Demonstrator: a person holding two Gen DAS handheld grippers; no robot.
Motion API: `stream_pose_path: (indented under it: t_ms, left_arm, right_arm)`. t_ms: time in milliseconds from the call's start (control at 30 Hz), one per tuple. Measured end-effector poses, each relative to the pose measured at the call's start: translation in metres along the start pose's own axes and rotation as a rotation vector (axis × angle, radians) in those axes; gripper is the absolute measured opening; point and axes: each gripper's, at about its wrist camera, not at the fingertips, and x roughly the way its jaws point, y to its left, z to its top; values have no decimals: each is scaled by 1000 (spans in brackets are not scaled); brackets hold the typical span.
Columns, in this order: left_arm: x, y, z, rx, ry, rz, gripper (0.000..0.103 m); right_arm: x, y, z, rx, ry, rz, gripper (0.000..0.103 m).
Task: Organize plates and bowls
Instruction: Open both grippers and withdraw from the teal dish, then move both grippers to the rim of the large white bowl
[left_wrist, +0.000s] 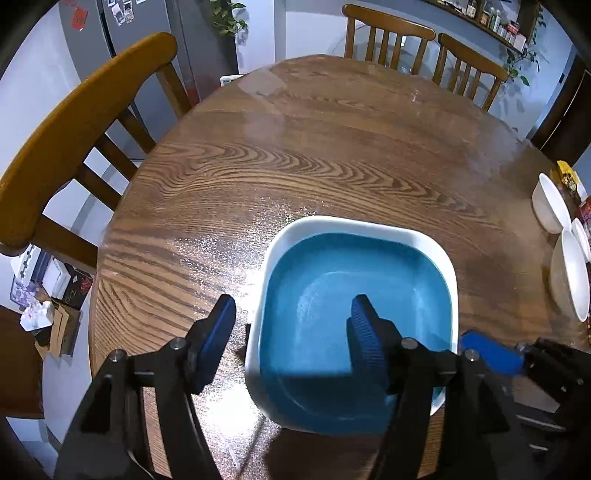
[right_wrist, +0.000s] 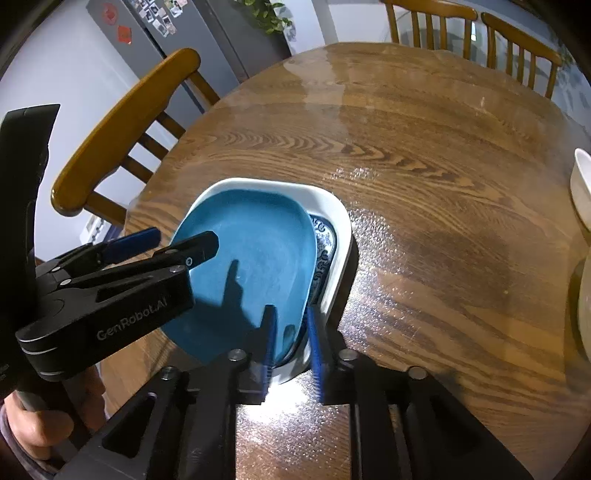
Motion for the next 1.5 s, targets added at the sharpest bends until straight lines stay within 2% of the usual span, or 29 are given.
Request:
stream_pose_path:
  t_ms: [33, 67, 133, 200, 467, 533, 600, 633, 933, 1067, 1333, 1500]
  left_arm:
    - [-2, 1, 0, -5, -4, 4, 64]
    - [-3, 2, 1, -8, -7, 6, 65]
    - [-6, 3, 0, -16, -10, 7, 73]
    - [-9, 2, 0, -19, -14, 5, 78]
    - [-22, -20, -5, 8, -16, -31, 83]
    - [-27, -32, -7, 24, -15, -45, 88]
    - [-30, -43, -9, 38, -18, -55, 99]
    - [-32, -50, -10, 49, -20, -61, 100]
    - [-38, -116, -18, 143, -4, -100, 101]
    - [-41, -141, -21, 175, -7, -100, 102]
    - [-46, -190, -29, 244, -10, -126, 102]
    - [-50, -215, -31, 282, -13, -133, 102]
  right_arm:
    - [-4, -1, 0, 5, -17, -10, 43]
    - [-7, -3, 0, 11, -30, -13, 52]
    - [-12, -8, -1, 25, -46, -13, 56]
    - [-18, -15, -2, 47, -52, -11, 56]
    - [-50, -47, -17, 115, -104, -7, 56]
    - [-60, -55, -21, 129, -120, -15, 56]
    - [-70, -64, -24, 145, -137, -23, 57]
    - [-76, -71, -28, 153, -147, -30, 57]
    - [-121, -120, -56, 205, -191, -99, 57]
    - [-140, -147, -73, 254, -213, -136, 67]
    - [-165, -199, -96, 363, -233, -185, 67]
    - [-172, -218, -103, 398, -239, -182, 67]
